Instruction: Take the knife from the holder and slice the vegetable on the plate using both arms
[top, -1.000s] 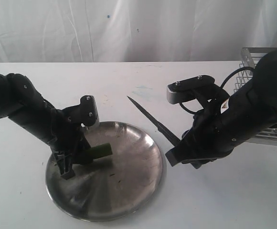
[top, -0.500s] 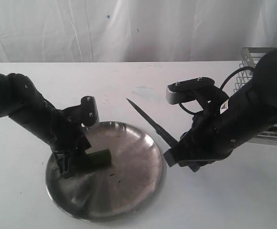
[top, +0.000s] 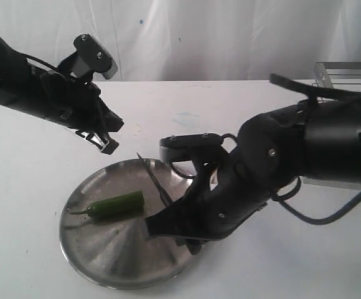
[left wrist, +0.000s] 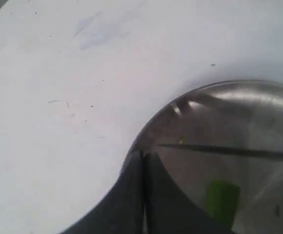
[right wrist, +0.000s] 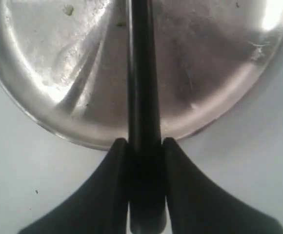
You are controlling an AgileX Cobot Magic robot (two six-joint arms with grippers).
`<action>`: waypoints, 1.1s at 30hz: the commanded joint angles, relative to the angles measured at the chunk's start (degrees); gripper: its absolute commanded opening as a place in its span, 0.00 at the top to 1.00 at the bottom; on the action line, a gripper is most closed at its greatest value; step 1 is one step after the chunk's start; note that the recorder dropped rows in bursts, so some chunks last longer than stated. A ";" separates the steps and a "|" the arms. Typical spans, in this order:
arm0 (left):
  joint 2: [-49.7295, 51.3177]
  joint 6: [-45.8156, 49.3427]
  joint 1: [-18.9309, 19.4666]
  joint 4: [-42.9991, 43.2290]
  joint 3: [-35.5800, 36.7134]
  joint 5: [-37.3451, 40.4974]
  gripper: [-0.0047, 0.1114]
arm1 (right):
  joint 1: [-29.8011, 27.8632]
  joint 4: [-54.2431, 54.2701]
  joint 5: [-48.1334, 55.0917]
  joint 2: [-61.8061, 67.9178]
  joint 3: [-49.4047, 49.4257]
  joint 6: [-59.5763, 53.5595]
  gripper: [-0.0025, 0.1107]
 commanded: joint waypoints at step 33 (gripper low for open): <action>13.98 -13.96 -0.17 -19.96 0.03 -2.83 0.96 | 7.38 -12.36 -3.25 6.02 -2.65 18.22 0.98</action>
